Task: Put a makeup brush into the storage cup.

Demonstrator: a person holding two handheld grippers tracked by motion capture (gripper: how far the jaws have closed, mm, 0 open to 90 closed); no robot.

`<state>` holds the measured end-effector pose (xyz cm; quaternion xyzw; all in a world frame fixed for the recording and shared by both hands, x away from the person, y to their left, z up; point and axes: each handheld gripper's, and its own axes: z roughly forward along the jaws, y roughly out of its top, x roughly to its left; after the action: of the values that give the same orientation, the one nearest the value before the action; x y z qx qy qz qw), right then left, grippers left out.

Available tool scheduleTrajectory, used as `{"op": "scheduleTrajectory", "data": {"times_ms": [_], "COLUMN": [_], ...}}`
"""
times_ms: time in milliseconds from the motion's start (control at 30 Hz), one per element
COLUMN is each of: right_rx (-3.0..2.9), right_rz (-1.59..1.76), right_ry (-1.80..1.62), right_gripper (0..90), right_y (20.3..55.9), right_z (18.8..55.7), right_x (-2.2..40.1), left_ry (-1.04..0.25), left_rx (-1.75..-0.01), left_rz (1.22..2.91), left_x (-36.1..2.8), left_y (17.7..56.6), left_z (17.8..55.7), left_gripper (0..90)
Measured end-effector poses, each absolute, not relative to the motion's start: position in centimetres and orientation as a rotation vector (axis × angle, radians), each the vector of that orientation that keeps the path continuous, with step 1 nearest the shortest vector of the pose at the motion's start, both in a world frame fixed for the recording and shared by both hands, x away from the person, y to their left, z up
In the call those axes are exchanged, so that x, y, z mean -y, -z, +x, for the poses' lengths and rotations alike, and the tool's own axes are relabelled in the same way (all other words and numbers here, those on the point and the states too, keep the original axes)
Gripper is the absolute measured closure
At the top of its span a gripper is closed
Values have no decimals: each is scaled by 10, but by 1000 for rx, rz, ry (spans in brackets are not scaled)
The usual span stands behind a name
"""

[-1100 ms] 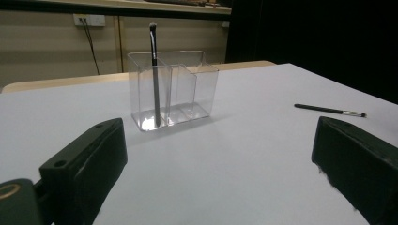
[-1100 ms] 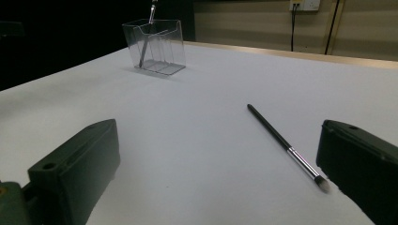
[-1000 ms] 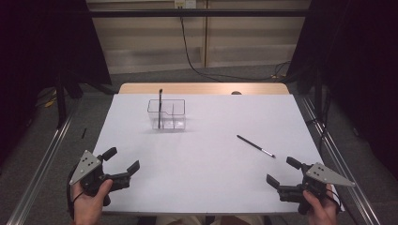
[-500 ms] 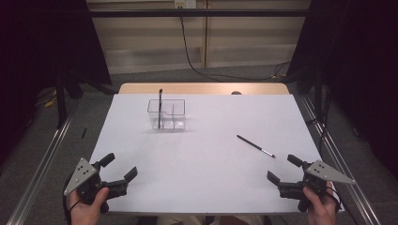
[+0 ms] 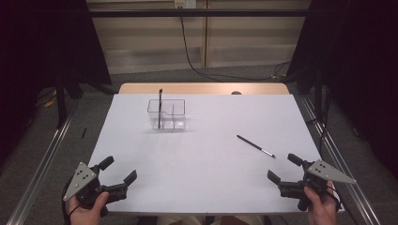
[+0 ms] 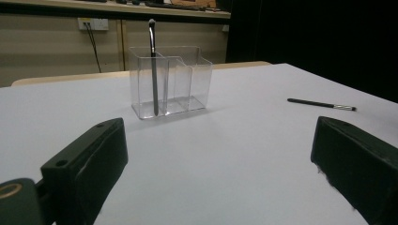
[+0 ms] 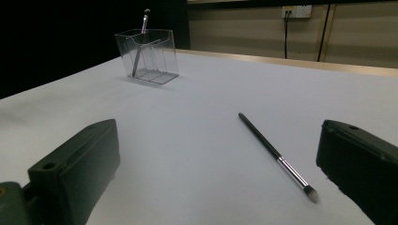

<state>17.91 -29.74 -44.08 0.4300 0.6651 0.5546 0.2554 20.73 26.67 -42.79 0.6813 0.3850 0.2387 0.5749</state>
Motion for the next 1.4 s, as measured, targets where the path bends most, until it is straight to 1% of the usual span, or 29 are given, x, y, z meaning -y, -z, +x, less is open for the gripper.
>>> {"op": "scheduleTrajectory", "data": {"times_ms": [667, 1133, 1400], "right_rx": [-1787, -1818, -1889], "right_rz": [1116, 1102, 1067], "right_ry": [-1560, -1561, -1509], "right_gripper": [0, 6, 4], "right_y": [424, 407, 400], "right_z": [203, 228, 243], "right_x": [294, 294, 292], "left_ry": [-546, -561, -541], "left_rx": [-917, -896, -903], "left_rz": [1597, 1608, 1614], "left_x": [-269, -269, -265], "left_y": [430, 428, 430], "left_z": [208, 205, 204], "left_gripper": [40, 38, 38]}}
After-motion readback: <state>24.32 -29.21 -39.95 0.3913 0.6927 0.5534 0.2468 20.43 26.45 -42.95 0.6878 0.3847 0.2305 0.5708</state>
